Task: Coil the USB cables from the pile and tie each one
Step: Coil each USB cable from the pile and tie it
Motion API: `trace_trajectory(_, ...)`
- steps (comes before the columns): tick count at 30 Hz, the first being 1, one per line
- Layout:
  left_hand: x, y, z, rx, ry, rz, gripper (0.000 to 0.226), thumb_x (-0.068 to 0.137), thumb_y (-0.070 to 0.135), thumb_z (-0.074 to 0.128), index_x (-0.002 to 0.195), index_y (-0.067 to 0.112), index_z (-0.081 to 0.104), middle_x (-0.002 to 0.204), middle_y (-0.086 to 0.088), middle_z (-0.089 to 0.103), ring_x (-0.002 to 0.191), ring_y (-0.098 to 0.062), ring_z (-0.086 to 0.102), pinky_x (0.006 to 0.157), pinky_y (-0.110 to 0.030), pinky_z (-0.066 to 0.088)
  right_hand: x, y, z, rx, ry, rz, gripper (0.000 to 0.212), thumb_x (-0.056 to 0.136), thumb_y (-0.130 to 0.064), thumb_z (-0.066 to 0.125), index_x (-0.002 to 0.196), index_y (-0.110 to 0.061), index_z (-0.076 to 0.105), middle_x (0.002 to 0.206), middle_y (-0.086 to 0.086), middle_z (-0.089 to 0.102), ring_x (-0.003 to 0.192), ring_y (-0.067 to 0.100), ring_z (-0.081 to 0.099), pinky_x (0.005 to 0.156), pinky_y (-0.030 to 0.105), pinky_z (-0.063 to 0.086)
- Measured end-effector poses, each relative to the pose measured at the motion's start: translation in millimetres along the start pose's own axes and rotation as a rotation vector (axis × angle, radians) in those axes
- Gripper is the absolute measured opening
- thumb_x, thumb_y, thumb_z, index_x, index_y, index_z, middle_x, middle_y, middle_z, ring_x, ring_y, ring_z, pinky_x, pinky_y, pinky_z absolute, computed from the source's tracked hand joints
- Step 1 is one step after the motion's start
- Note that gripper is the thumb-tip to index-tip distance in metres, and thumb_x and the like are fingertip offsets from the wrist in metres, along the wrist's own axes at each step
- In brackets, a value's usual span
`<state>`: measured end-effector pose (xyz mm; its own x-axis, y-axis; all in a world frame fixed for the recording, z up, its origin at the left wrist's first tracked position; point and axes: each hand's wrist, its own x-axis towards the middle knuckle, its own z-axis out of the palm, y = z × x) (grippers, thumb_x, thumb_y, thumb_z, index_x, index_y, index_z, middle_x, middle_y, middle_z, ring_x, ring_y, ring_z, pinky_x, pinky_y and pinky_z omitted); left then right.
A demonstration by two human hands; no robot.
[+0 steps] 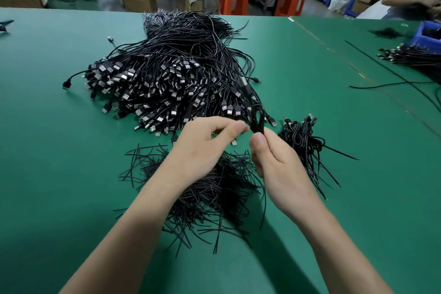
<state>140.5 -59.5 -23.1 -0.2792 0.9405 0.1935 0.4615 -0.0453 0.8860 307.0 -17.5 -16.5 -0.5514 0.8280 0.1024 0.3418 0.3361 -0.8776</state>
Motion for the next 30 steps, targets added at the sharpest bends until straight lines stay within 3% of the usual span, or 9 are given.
trace_trajectory(3, -4, -2, -6, 0.654, -0.144, -0.137, 0.029, 0.091, 0.062, 0.066, 0.085, 0.036, 0.078, 0.076, 0.016, 0.072, 0.073, -0.003, 0.067, 0.062, -0.022, 0.045, 0, 4, -2, -0.108, 0.049, 0.01, 0.04, 0.107, -0.043, 0.034, 0.081, -0.014, 0.038, 0.067, -0.008, 0.038, 0.059, 0.007, 0.031, 0.057, 0.029, 0.029)
trace_trajectory(5, -6, 0, 3, 0.878, -0.21, -0.206, 0.039, 0.085, 0.067, 0.07, 0.079, 0.028, 0.076, 0.071, 0.011, 0.068, 0.069, -0.012, 0.066, 0.059, -0.025, 0.042, 0, 5, -1, -0.138, 0.05, 0.009, 0.042, 0.108, -0.043, 0.033, 0.082, -0.01, 0.037, 0.069, -0.004, 0.037, 0.059, 0.009, 0.03, 0.057, 0.032, 0.03)
trace_trajectory(9, -8, 1, 18, 1.06, -0.266, -0.258, 0.039, 0.085, 0.06, 0.075, 0.084, 0.022, 0.071, 0.08, 0.004, 0.066, 0.073, -0.025, 0.059, 0.067, -0.031, 0.046, -1, 5, 0, -0.124, 0.056, 0.007, 0.041, 0.108, -0.041, 0.034, 0.083, -0.009, 0.036, 0.069, 0.0, 0.036, 0.061, 0.013, 0.031, 0.059, 0.039, 0.032)
trace_trajectory(13, -10, -1, 20, 1.11, -0.245, -0.241, 0.03, 0.09, 0.05, 0.074, 0.081, 0.021, 0.069, 0.076, 0.004, 0.063, 0.071, -0.025, 0.058, 0.066, -0.031, 0.045, -2, 9, 0, -0.114, 0.067, 0.004, 0.04, 0.108, -0.041, 0.034, 0.083, -0.011, 0.035, 0.069, 0.0, 0.037, 0.061, 0.013, 0.031, 0.059, 0.041, 0.032)
trace_trajectory(18, -11, 1, 12, 1.044, -0.209, -0.205, 0.017, 0.09, 0.038, 0.07, 0.079, 0.024, 0.071, 0.077, 0.008, 0.068, 0.072, -0.02, 0.066, 0.062, -0.028, 0.047, -4, 13, 0, -0.073, 0.054, 0.015, 0.038, 0.108, -0.041, 0.034, 0.081, -0.015, 0.034, 0.066, -0.005, 0.035, 0.06, 0.014, 0.031, 0.059, 0.04, 0.03)
trace_trajectory(23, -6, 2, -16, 0.623, -0.136, -0.245, 0.021, 0.088, 0.035, 0.074, 0.069, 0.03, 0.069, 0.06, 0.017, 0.068, 0.06, 0.008, 0.061, 0.081, -0.029, 0.06, -4, 17, -3, -0.02, 0.049, 0.031, 0.037, 0.108, -0.043, 0.035, 0.08, -0.02, 0.036, 0.065, -0.01, 0.035, 0.06, 0.011, 0.031, 0.06, 0.036, 0.03)
trace_trajectory(30, -3, -2, -30, 0.103, -0.009, -0.251, 0.009, 0.091, 0.013, 0.076, 0.086, 0.02, 0.075, 0.067, 0.005, 0.077, 0.075, -0.011, 0.078, 0.089, -0.042, 0.061, -7, 12, 7, 0.054, 0.015, 0.031, 0.038, 0.107, -0.046, 0.037, 0.078, -0.022, 0.036, 0.064, -0.012, 0.035, 0.062, 0.012, 0.031, 0.061, 0.039, 0.03)
